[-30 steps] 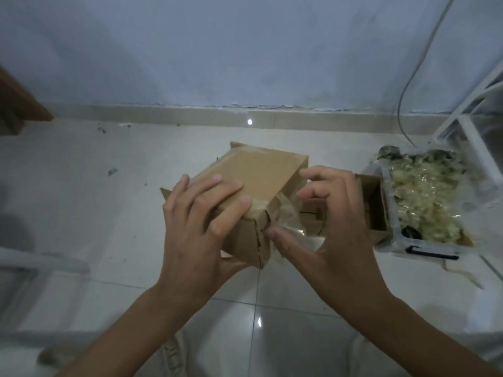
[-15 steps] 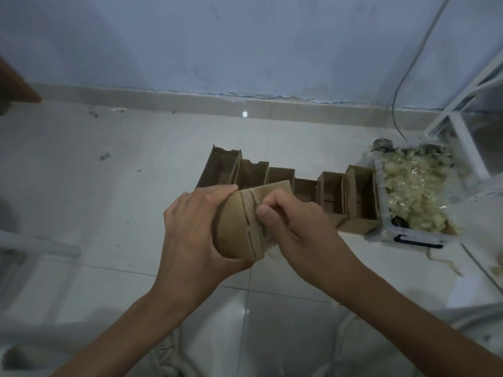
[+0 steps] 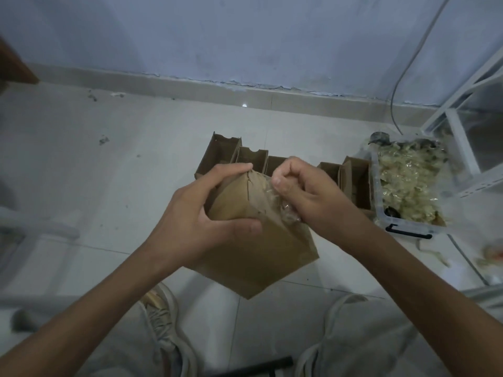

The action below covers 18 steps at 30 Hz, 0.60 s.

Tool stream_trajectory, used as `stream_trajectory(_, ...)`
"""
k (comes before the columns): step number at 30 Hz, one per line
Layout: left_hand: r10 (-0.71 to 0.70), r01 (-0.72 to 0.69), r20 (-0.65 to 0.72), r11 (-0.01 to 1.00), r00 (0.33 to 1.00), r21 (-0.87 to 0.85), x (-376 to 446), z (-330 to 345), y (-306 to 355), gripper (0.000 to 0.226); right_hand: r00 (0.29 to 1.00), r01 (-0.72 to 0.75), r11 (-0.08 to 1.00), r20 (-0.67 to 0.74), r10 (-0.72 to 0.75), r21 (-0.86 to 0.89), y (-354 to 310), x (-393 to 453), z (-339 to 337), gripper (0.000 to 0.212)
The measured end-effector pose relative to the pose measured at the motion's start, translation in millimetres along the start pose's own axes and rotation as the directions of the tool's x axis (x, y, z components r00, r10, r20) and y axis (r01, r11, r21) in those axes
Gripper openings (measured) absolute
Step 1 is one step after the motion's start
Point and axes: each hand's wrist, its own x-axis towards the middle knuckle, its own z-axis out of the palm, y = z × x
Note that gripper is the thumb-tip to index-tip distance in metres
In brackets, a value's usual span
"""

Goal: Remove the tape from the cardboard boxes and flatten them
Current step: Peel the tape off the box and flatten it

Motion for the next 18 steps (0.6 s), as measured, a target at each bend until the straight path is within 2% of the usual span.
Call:
stream_trajectory(2, -0.065, 0.07, 0.061, 0.994, 0.996, -0.08, 1.5, -2.8, 0.2, 0.071, 0.998, 0.057, 0.998, -0.037, -0.059, -0.041, -1.1, -2.3, 4.5, 0.013)
stream_trajectory(4, -0.094, 0.11, 0.11, 0.982, 0.989, -0.151, 2.3, -6.1, 0.4, 0.068, 0.994, 0.095, 0.995, -0.052, -0.095, -0.008, -4.3, -5.1, 6.2, 0.016)
stream_trajectory(7, -0.1, 0.13, 0.164, 0.974, 0.981, -0.188, 3.5, -9.4, -1.2, 0.068, 1.0, -0.011, 0.991, -0.008, 0.012, 0.135, -12.5, -8.4, 4.9, 0.033)
stream_trajectory(11, -0.079, 0.118, 0.248, 0.982, 0.965, -0.147, 4.6, -12.1, -7.7, 0.087, 0.995, -0.083, 0.992, 0.065, 0.077, 0.099, -11.6, -8.7, 5.7, 0.034)
stream_trajectory(14, -0.109, 0.137, 0.298, 0.988, 0.948, -0.072, 5.2, -17.4, -9.9, 0.102, 0.956, -0.267, 0.938, 0.182, 0.23, 0.222, -8.6, -8.9, -2.1, 0.035)
stream_trajectory(16, -0.109, 0.114, 0.327, 0.993, 0.939, 0.005, 6.6, -19.5, -10.2, 0.098, 0.907, -0.363, 0.916, 0.289, 0.306, 0.17, -8.8, -8.9, -12.2, 0.037)
stream_trajectory(18, -0.104, 0.089, 0.35, 0.994, 0.931, 0.06, 7.5, -19.7, -8.4, 0.093, 0.894, -0.348, 0.933, 0.333, 0.302, 0.087, -8.3, -9.2, -18.9, 0.031)
